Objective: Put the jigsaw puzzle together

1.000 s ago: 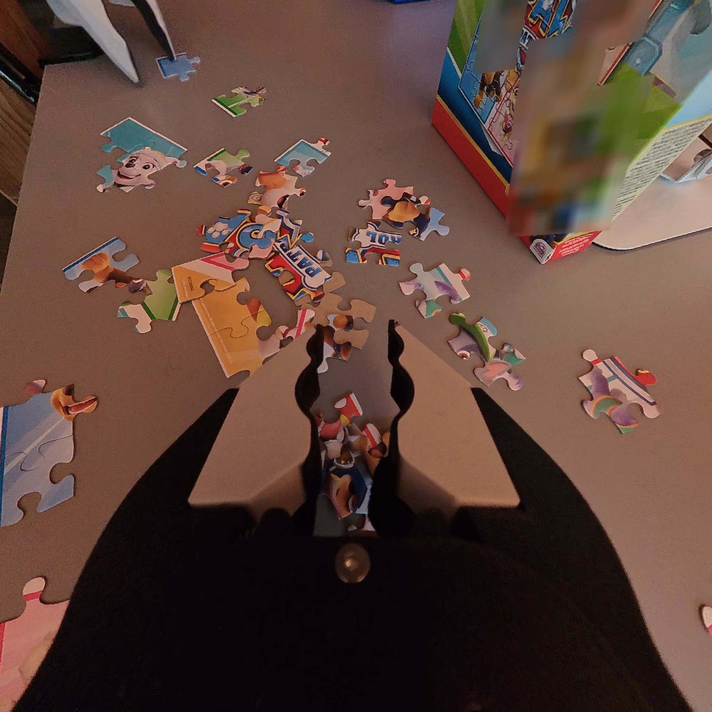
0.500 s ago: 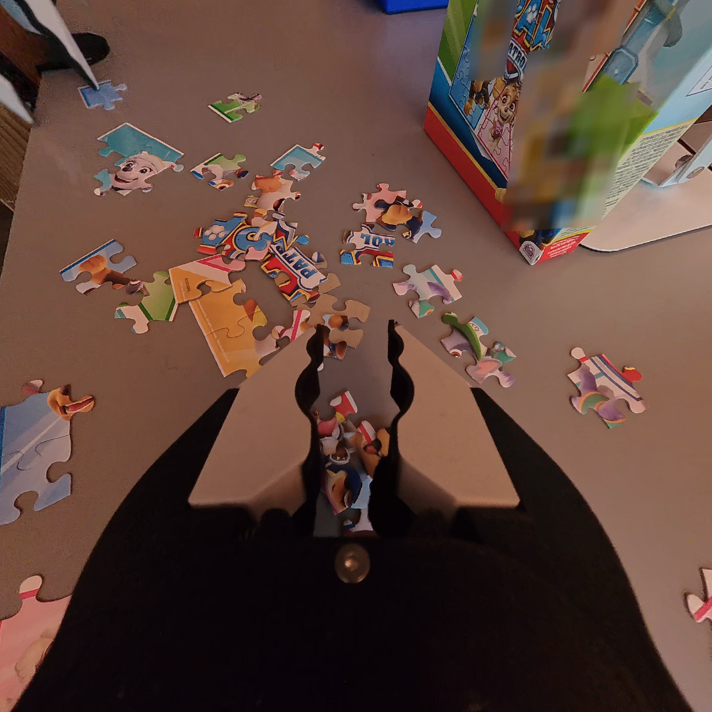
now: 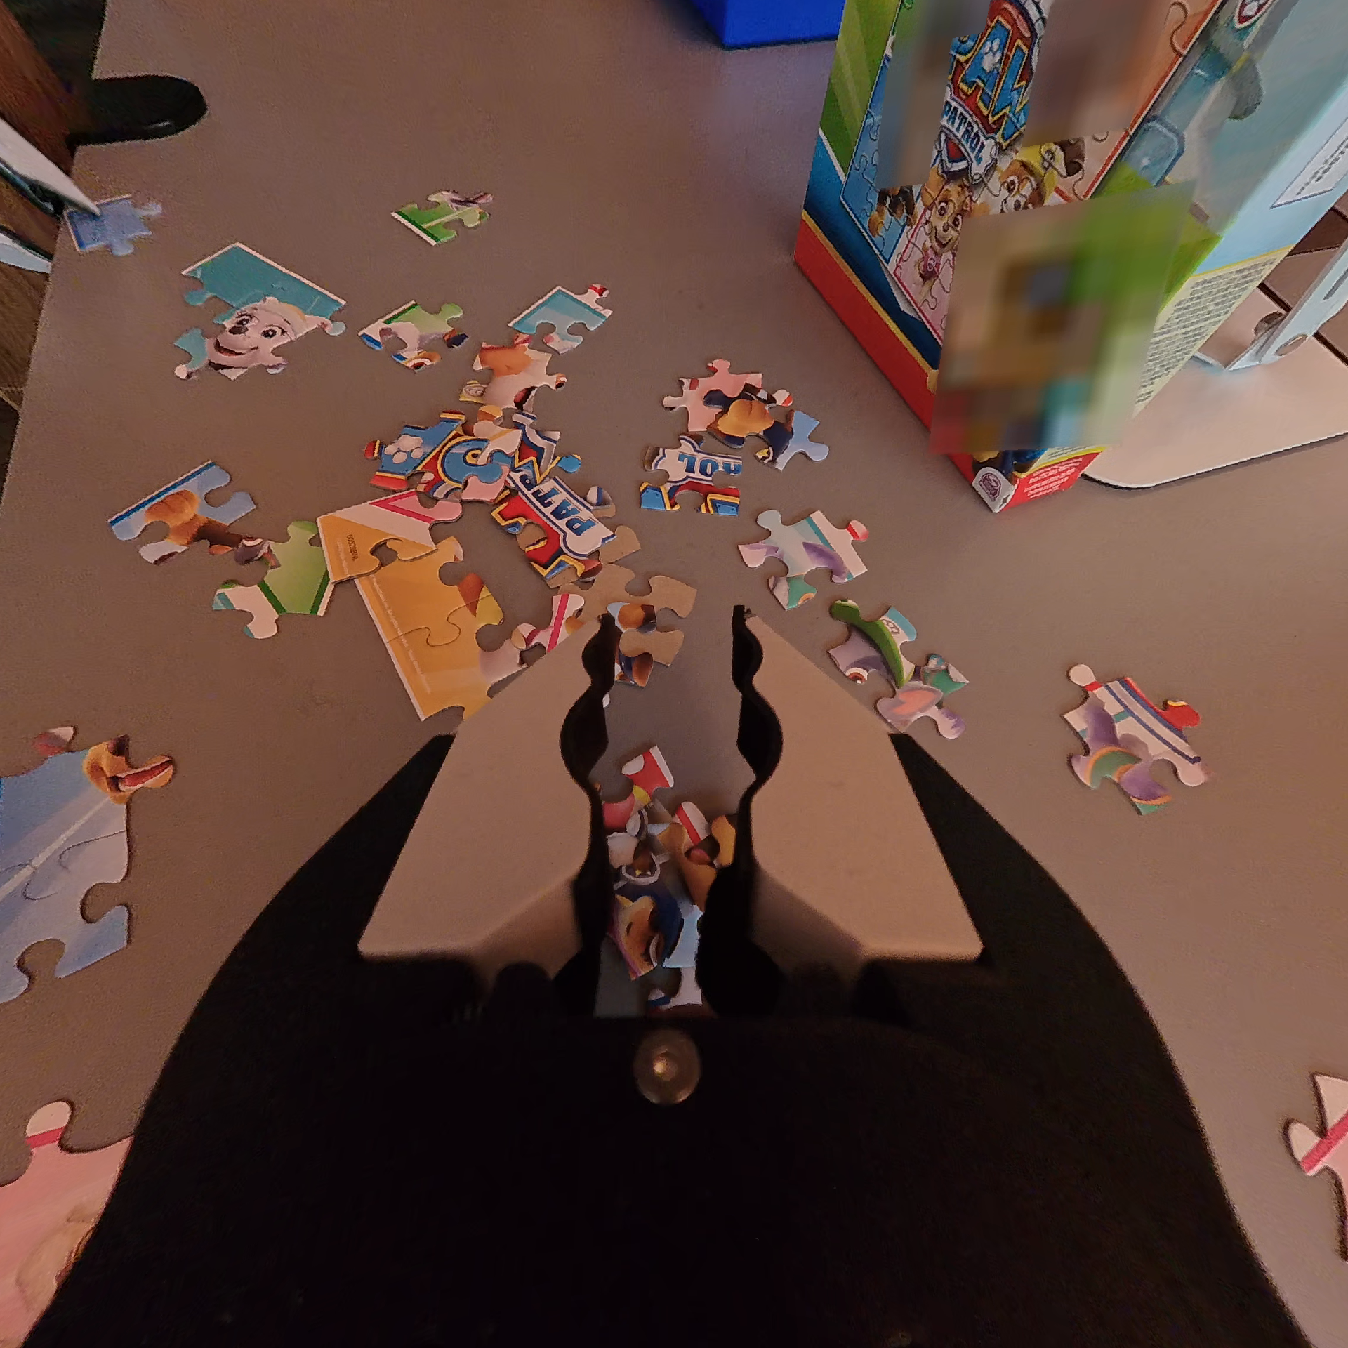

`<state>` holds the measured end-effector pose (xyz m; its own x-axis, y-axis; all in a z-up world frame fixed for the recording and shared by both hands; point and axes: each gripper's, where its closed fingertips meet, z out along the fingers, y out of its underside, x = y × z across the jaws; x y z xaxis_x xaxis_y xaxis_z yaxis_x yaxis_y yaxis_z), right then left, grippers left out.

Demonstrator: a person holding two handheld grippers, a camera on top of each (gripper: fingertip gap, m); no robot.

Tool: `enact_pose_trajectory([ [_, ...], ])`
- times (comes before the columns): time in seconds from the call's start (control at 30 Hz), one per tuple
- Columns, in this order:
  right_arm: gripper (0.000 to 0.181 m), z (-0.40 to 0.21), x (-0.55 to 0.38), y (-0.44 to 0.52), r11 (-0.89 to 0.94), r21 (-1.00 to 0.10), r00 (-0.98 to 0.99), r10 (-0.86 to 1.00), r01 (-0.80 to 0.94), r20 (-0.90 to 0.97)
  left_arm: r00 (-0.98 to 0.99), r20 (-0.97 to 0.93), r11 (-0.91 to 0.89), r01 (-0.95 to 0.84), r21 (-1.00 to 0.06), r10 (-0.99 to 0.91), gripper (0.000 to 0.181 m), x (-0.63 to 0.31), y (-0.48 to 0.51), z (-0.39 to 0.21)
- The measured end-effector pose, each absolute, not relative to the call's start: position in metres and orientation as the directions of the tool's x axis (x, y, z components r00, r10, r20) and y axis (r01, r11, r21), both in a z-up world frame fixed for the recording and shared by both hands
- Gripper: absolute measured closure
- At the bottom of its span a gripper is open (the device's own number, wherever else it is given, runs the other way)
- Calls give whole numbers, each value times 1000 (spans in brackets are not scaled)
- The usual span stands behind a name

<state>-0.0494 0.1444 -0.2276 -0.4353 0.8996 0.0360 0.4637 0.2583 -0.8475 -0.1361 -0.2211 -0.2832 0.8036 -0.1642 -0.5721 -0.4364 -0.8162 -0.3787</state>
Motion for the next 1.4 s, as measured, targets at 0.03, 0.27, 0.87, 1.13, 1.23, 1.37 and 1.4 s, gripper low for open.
enact_pose_trajectory([
  [0.03, 151, -227, -49, 145, 257, -849, -434, 900, 461, 37, 785, -598, -810, -453, -373, -163, 158, -135, -222, -283],
  [0.27, 151, -228, -49, 146, 262, -847, -431, 901, 463, 43, 679, -715, -764, -548, -342, -168, 173, -126, -224, -278],
  [0.87, 151, -132, 19, 121, 420, -863, -346, 883, 279, 318, 653, -729, -473, -717, -511, -202, 181, -60, -141, -214],
  [1.13, 150, -158, 50, 11, 731, -658, -409, 664, 180, 626, 566, -752, -193, -824, -533, -339, 181, 14, -49, -188],
  [1.23, 155, -171, 56, -6, 790, -590, -376, 604, 165, 703, 519, -757, -99, -844, -527, -397, 181, 41, -26, -184],
  [1.37, 163, -187, 66, -1, 802, -557, -339, 597, 217, 727, 468, -760, -22, -857, -514, -450, 180, 63, -5, -184],
  [1.4, 171, -188, 69, 5, 803, -547, -320, 597, 238, 736, 459, -761, -4, -858, -514, -458, 180, 68, -1, -184],
])
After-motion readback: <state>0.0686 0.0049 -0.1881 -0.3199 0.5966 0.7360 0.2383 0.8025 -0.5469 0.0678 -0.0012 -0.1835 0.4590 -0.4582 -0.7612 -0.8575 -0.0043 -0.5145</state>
